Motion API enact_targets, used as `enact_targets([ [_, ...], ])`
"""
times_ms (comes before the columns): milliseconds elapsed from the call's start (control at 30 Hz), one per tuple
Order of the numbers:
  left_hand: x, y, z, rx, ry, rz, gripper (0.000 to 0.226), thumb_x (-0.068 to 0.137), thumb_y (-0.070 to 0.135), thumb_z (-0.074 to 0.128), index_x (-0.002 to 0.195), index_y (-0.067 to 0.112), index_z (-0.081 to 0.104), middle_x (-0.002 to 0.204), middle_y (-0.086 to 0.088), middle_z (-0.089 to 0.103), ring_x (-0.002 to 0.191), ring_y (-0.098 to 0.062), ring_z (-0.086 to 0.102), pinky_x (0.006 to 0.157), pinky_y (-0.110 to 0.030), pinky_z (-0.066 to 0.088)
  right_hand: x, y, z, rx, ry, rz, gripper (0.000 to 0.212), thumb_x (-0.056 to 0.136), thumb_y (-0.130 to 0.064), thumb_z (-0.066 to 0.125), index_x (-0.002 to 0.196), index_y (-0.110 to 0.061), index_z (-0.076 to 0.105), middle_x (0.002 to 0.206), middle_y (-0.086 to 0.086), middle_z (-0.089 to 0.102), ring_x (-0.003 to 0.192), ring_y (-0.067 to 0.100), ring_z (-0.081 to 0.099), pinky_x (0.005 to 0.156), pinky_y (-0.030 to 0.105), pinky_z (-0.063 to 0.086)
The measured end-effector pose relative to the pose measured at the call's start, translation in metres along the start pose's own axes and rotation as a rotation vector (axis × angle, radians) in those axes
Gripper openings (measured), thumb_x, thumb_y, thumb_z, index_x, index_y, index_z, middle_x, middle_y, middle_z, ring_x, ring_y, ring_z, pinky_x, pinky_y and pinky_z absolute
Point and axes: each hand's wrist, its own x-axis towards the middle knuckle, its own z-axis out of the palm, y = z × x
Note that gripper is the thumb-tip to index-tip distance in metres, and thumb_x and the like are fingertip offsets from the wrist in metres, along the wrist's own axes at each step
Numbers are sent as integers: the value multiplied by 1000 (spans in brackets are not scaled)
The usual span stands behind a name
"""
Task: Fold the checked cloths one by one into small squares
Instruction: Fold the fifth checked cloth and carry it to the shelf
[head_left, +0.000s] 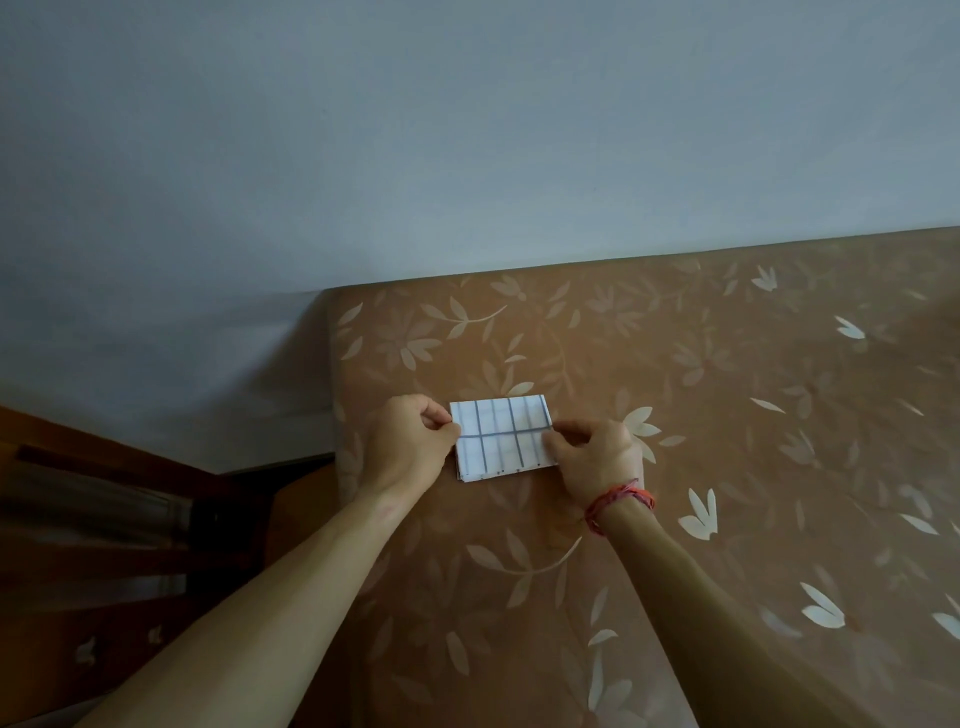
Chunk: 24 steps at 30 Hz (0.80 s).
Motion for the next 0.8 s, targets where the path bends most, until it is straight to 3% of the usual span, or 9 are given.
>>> enact_targets([
  [133, -3, -1, -8, 177, 42, 213, 6, 90, 20, 66, 92, 17, 69, 87, 10, 64, 78, -5, 58, 62, -7, 36, -2, -2, -2, -82, 70, -116, 24, 85, -26, 64, 109, -27, 68, 95, -9, 61, 93, 14, 60, 80, 32, 51],
  [233, -1, -5, -2, 262, 12, 434, 23, 97, 15, 52, 117, 11, 64, 121, 1, 60, 114, -14, 54, 90, -11, 37, -6, -7, 5, -184, 101, -334, 31, 88, -20, 57, 118, -22, 63, 115, -2, 58, 107, 19, 50, 87, 29, 43],
  [333, 0, -13, 11, 406, -141, 540, 44, 103, 17, 37, 146, 10, 38, 159, 1, 25, 147, -13, 18, 114, -27, 27, -14, -14, 21, -268, 6, -479, 41, 92, -18, 50, 133, -16, 51, 143, 7, 44, 131, 26, 38, 105, 40, 38],
  [433, -1, -26, 20, 438, -215, 607, 47, 101, 12, 37, 147, 3, 33, 159, -9, 24, 148, -19, 16, 116, -42, 29, -24, -18, 35, -364, -130, -555, 49, 98, -22, 34, 146, -13, 34, 157, 14, 23, 146, 28, 18, 116, 41, 24],
  [567, -4, -42, 24, 532, -178, 676, 50, 99, 12, 42, 147, 2, 35, 157, -13, 27, 147, -22, 20, 118, -40, 25, -28, -9, 44, -460, -256, -584, 57, 99, -33, 13, 153, -13, 14, 161, 9, 3, 147, 18, -7, 121, 35, 3],
  [700, -6, -48, 26, 612, -150, 720, 54, 98, 22, 23, 150, 5, 27, 159, -10, 23, 148, -17, 14, 119, -39, 23, -25, -5, 52, -546, -212, -683, 62, 96, -33, 7, 152, -6, 13, 160, 10, 9, 148, 22, 0, 121, 40, 10],
  [800, -7, -51, 25, 668, -136, 731, 56, 99, 25, 17, 150, 6, 28, 158, -9, 24, 148, -17, 16, 120, -38, 21, -22, -5, 55, -566, -300, -706, 63, 96, -33, 2, 154, -10, -2, 162, 4, -5, 148, 15, -12, 122, 37, 5],
])
